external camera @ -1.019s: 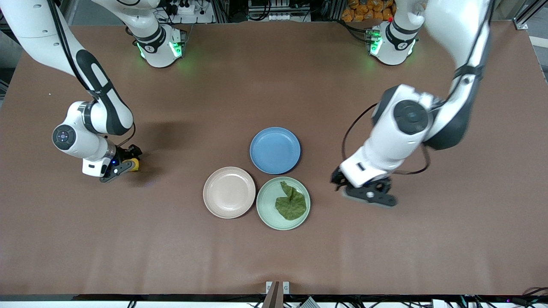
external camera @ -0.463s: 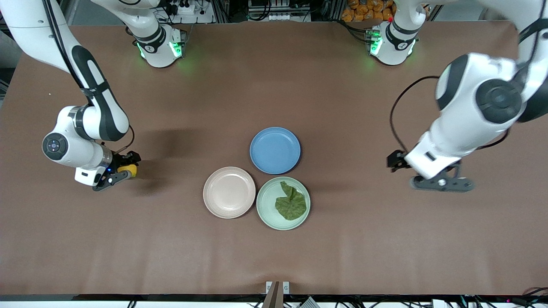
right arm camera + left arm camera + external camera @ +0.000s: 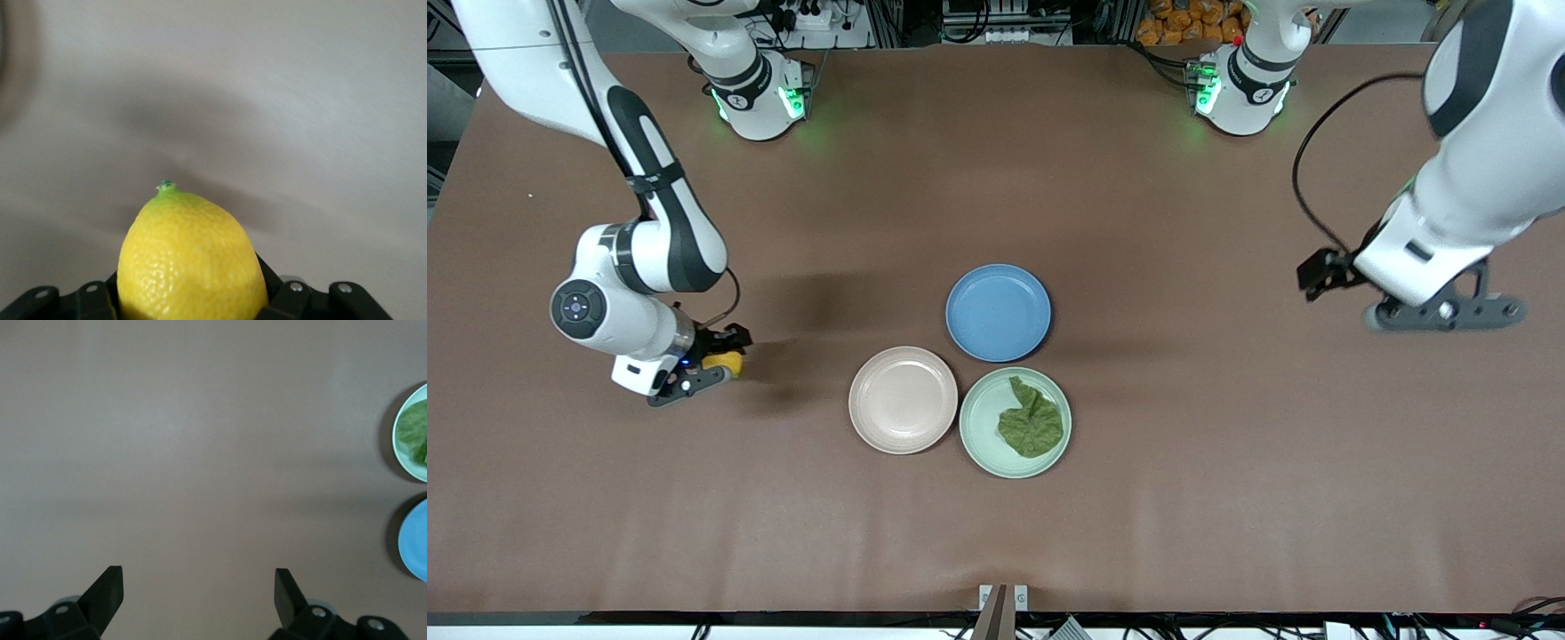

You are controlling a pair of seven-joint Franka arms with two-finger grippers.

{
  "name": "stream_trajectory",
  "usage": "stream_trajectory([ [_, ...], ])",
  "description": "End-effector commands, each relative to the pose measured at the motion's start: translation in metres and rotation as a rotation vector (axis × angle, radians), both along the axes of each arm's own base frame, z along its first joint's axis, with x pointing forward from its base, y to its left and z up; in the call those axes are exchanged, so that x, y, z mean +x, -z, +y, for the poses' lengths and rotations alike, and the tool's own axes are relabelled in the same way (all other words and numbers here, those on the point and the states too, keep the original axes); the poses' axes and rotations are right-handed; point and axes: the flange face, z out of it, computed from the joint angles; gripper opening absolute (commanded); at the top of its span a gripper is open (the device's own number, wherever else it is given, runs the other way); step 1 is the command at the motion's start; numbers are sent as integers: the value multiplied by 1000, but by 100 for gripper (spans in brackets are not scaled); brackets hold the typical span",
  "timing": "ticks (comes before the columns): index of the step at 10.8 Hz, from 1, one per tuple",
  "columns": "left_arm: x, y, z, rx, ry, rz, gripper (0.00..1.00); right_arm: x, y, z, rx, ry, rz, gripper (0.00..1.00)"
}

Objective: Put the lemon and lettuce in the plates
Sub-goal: 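Carry the yellow lemon over the cream plate with the right gripper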

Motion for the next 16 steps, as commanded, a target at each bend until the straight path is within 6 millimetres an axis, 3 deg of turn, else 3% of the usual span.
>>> stream_trajectory([
  [1,-31,-32,16,9,-40,17,100,9,-12,51,81,33,4,55],
  [4,-52,-56,18,-12,-47,18,100,22,-9,105,65,88,-5,55],
  [10,-51,-65,52,-76,-107,12,100,39,14,228,57,198,-28,55],
  [14,-46,-59,51,-83,-103,-5,100,32,35,259,55,216,-15,56],
  [16,-45,-48,37,-78,-75,-14,100,28,45,273,47,240,-5,58],
])
